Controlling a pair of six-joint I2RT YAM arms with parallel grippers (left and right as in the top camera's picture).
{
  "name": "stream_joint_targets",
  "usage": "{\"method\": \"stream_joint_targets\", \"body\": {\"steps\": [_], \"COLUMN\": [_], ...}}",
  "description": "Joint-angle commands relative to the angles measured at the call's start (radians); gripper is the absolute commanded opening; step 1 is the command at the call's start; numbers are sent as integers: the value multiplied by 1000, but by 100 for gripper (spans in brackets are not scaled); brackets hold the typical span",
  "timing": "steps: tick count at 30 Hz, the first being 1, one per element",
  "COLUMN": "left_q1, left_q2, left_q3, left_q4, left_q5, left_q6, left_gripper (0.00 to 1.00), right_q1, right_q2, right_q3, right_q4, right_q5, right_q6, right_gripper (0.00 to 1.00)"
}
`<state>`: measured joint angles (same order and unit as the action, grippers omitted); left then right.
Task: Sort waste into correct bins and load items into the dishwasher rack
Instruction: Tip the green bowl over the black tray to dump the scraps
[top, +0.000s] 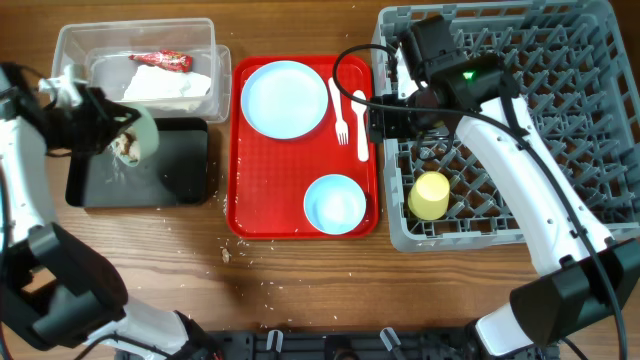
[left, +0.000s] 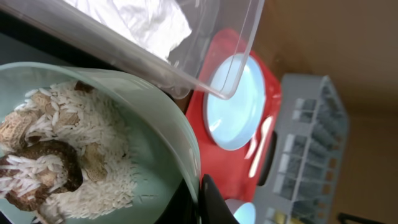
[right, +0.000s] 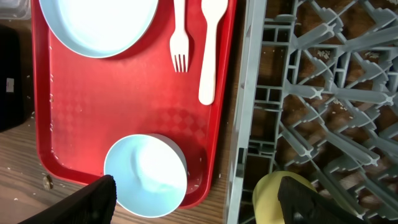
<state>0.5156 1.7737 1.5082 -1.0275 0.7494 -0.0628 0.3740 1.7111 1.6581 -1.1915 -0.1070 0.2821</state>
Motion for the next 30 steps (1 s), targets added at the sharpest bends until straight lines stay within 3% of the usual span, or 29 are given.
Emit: {"method": "stream_joint_targets", "body": {"steps": [1,7,14,30], "left_q1": [78,124,124,150], "left_q2": [98,212,216,216], "left_q3": [-11,-11,-11,-11], "left_q4": [18,29,29,-45], "left_q5": [257,467,746,828], "left_q6": [60,59,55,42], "left_gripper": [4,4,4,4], "right_q1": [-2,-2,-2,-2], "right_q2": [-11,-11,-11,-11], "right_q3": [-3,-3,-3,-3], "right_q4": [2,1,-5,-24], "right_q5": [14,13,13,2], "right_q6": [-21,-44,-47,-47], "right_gripper": [85,85,85,85]}}
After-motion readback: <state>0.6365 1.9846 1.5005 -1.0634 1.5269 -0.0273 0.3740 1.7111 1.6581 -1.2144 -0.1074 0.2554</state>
